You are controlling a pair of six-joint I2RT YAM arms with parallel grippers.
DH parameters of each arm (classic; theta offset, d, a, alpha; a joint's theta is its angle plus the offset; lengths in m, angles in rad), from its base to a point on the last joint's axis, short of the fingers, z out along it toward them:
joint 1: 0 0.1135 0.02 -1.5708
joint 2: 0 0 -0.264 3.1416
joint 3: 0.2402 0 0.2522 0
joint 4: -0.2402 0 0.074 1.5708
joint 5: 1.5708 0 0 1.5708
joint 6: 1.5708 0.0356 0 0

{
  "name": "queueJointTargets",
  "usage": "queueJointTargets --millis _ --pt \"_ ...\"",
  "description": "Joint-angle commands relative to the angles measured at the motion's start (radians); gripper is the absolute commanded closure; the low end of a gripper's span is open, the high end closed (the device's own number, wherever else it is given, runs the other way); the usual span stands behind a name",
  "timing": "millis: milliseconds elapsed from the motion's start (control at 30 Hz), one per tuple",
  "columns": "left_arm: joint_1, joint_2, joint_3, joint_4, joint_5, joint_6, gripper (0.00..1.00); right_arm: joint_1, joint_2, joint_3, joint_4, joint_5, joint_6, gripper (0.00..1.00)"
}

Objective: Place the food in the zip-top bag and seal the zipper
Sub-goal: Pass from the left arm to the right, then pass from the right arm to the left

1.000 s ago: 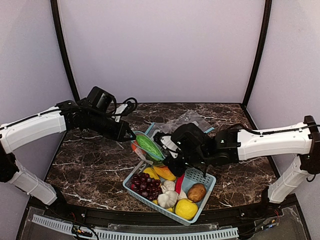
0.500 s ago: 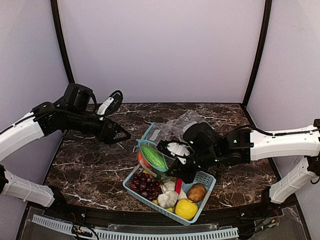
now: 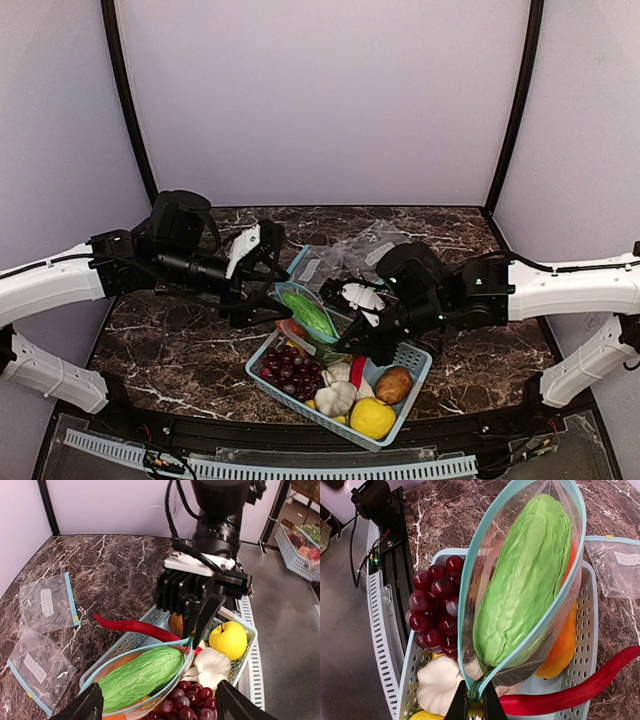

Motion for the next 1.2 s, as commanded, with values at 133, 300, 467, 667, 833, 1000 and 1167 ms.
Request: queueJointTargets --millis 133,300,467,667,833,1000,1167 --pt "-0.093 0.104 0.006 0.048 -0.075 0.242 0.17 -0.021 -0.04 -0.03 0.069 -0.037 -0.001 1.0" --pt "-0.096 0.142 0.014 0.088 -0.075 0.285 0.17 -0.023 -0.037 -0.038 0.076 -0.041 0.003 1.0" --pt "-0.118 0.19 0.046 0.047 -0.072 0.305 0.41 -0.028 -0.04 -0.041 0.08 -0.032 0.006 1.0" --pt "-0.132 0.215 0.044 -0.005 -0.065 0.305 0.53 -0.034 -0.037 -0.039 0.089 -0.034 0.006 1.0" --pt "-0.131 0.225 0.028 -0.029 -0.081 0.299 0.58 -0.037 -0.034 -0.037 0.094 -0.034 0.004 1.0" --pt "-0.132 0.236 0.007 -0.03 -0.114 0.308 0.58 -0.039 -0.033 -0.037 0.1 -0.045 0.004 1.0" --pt "-0.132 0.257 0.008 -0.031 -0.127 0.309 0.61 -0.039 -0.033 -0.039 0.107 -0.047 0.007 1.0"
